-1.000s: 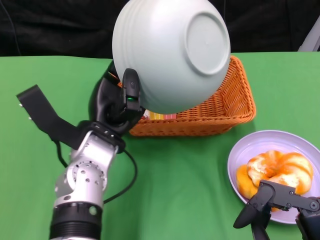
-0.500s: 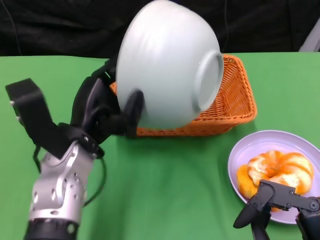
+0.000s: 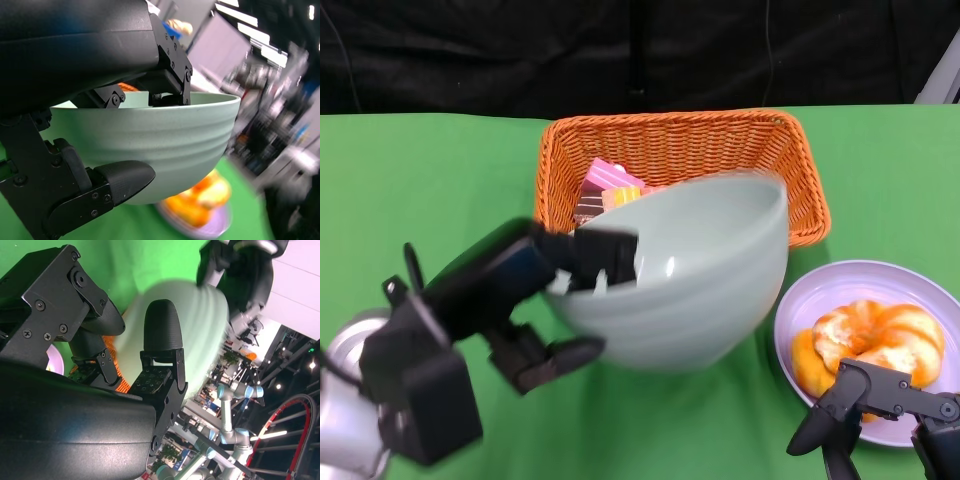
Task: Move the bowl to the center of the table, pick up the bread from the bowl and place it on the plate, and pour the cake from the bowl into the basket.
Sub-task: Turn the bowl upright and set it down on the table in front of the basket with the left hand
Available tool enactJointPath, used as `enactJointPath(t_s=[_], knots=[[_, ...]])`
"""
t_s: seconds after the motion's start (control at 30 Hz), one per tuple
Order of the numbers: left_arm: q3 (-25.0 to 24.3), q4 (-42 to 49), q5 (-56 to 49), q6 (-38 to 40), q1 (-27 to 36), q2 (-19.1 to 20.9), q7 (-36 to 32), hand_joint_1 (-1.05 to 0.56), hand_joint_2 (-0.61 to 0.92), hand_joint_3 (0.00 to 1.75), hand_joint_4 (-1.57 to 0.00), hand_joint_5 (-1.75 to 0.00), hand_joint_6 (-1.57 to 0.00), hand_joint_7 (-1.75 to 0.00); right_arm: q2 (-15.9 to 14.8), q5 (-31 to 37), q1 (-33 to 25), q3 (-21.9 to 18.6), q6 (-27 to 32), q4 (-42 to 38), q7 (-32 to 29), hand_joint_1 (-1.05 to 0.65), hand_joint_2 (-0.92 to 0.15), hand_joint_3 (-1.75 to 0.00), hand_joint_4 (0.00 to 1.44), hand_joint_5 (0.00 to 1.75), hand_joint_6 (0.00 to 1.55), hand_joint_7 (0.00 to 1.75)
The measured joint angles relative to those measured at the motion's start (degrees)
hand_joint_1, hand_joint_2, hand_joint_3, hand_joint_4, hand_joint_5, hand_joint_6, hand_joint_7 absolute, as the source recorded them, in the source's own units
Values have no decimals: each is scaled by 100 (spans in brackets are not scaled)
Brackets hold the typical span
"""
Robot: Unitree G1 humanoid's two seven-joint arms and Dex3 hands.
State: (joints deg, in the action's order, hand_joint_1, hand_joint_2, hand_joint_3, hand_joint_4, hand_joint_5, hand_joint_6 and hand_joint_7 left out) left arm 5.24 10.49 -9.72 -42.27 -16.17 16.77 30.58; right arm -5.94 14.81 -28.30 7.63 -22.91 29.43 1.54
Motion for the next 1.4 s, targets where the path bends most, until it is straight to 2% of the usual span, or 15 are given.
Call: enactJointPath(t_s=[0.3, 0.43, 0.47, 0.53, 0.7, 0.73, 0.77, 0.8, 0.83, 0.93, 0.97, 1.03, 1.07, 1.17, 1.4], knots=[[-160, 262, -2338, -1941, 8, 511, -1659, -11, 31, 122, -99, -175, -76, -175, 28, -1, 30, -8, -41, 0, -68, 5, -24, -155, 80, 158, 82, 127], [-188, 320, -3976, -2308, 14, 744, -2957, -19, 52, 70, -98, -175, -75, -173, 39, -25, 25, -8, -65, 0, -88, 4, -26, -154, 80, 158, 82, 127], [-150, 315, -4402, -2303, 17, 823, -3333, -24, 63, 43, -97, -175, -81, -156, 41, -31, 25, -7, -69, 0, -90, 4, -26, -153, 80, 158, 82, 127], [-7, 311, -5095, -2210, 29, 1013, -4005, -27, 71, 25, -96, -175, -86, -146, 45, -48, 22, -8, -85, 0, -97, 4, -26, -153, 81, 157, 82, 127], [430, 310, -5662, -1903, 34, 1301, -4989, -28, 74, 19, -96, -175, -87, -143, 48, -58, 21, -7, -95, 0, -99, 4, -26, -153, 81, 156, 82, 127], [549, 316, -5705, -1796, 30, 1352, -5055, -30, 74, 12, -91, -175, -94, -113, 50, -66, 20, -5, -96, 1, -99, 2, -26, -153, 80, 155, 81, 126], [687, 346, -5732, -1634, 36, 1387, -4999, -32, 76, 5, -84, -172, -105, -69, 59, -83, 21, 1, -98, 7, -99, 1, -26, -154, 79, 154, 80, 126], [829, 391, -5729, -1449, 68, 1410, -4851, -33, 77, 3, -83, -168, -111, -47, 75, -102, 23, 9, -98, 17, -99, 1, -25, -154, 78, 154, 80, 125], [974, 437, -5731, -1279, 125, 1437, -4663, -34, 77, 1, -82, -167, -115, -36, 92, -115, 23, 12, -98, 28, -101, 1, -25, -155, 78, 153, 80, 125], [1255, 509, -5457, -1015, 245, 1495, -4184, -32, 84, 1, -88, -124, -113, -12, 107, -124, 30, 12, -98, 38, -102, 0, -23, -158, 78, 152, 79, 125], [1302, 506, -5262, -956, 262, 1514, -3999, -26, 89, 2, -82, -103, -98, -5, 110, -129, 42, 13, -98, 39, -101, 0, -23, -158, 77, 151, 79, 124], [1403, 486, -4831, -776, 287, 1582, -3506, -23, 91, 2, -80, -90, -91, -1, 116, -149, 82, 19, -98, 54, -101, 0, -22, -159, 76, 150, 78, 124], [1434, 443, -4662, -690, 310, 1622, -3268, -29, 91, 1, -76, -65, -80, -1, 117, -179, 94, 21, -100, 67, -95, -1, -21, -158, 75, 150, 77, 123], [1518, 245, -4197, -476, 410, 1696, -2696, -42, 92, 2, -72, -36, -67, 0, 114, -238, 162, 28, -129, 97, -62, -3, -20, -156, 72, 150, 74, 123], [1556, -556, -3330, 72, 639, 1850, -1558, -70, 92, 11, -53, -19, -50, 0, 92, -304, 309, 46, -83, 149, 122, -3, -19, -153, 66, 150, 68, 122]])
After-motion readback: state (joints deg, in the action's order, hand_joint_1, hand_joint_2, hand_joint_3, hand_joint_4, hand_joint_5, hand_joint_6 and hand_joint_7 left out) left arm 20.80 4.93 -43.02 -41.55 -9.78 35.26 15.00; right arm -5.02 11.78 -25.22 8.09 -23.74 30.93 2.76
